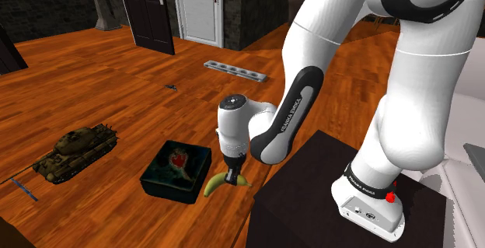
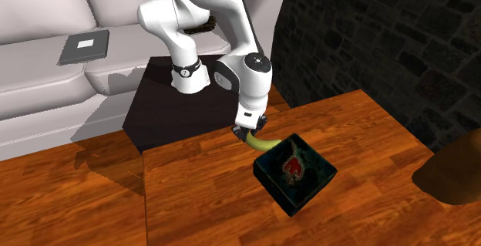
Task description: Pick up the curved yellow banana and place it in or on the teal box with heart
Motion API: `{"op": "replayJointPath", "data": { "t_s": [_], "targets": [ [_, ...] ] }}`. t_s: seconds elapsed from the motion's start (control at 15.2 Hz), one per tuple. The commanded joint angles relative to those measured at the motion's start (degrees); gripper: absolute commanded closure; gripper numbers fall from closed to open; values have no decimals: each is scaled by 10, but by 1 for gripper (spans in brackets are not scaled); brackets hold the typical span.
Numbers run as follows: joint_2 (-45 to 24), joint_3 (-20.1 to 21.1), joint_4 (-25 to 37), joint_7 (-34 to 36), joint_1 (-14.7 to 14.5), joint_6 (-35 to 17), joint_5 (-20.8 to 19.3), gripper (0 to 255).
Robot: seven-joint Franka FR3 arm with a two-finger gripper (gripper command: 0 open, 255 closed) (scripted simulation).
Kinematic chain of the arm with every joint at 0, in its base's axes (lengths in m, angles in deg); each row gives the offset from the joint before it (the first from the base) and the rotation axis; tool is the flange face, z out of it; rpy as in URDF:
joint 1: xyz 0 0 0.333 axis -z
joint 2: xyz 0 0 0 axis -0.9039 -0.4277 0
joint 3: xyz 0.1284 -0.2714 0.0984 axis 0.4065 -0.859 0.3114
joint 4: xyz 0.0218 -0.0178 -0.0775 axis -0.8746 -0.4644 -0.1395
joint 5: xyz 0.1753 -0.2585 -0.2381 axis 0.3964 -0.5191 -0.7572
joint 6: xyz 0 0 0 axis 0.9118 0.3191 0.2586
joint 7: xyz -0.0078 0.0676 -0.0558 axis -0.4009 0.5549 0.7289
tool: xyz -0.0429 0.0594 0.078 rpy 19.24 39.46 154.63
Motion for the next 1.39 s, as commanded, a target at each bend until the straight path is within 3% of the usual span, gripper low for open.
{"op": "replayJointPath", "data": {
  "t_s": [0.0, 0.73, 1.32],
  "targets": [
    [13, 8, -1, -11, 6, 11, 14, 255],
    [119, 44, -8, -83, 23, 100, 113, 255],
    [195, 45, 2, -121, 17, 181, 164, 255]
  ]
}}
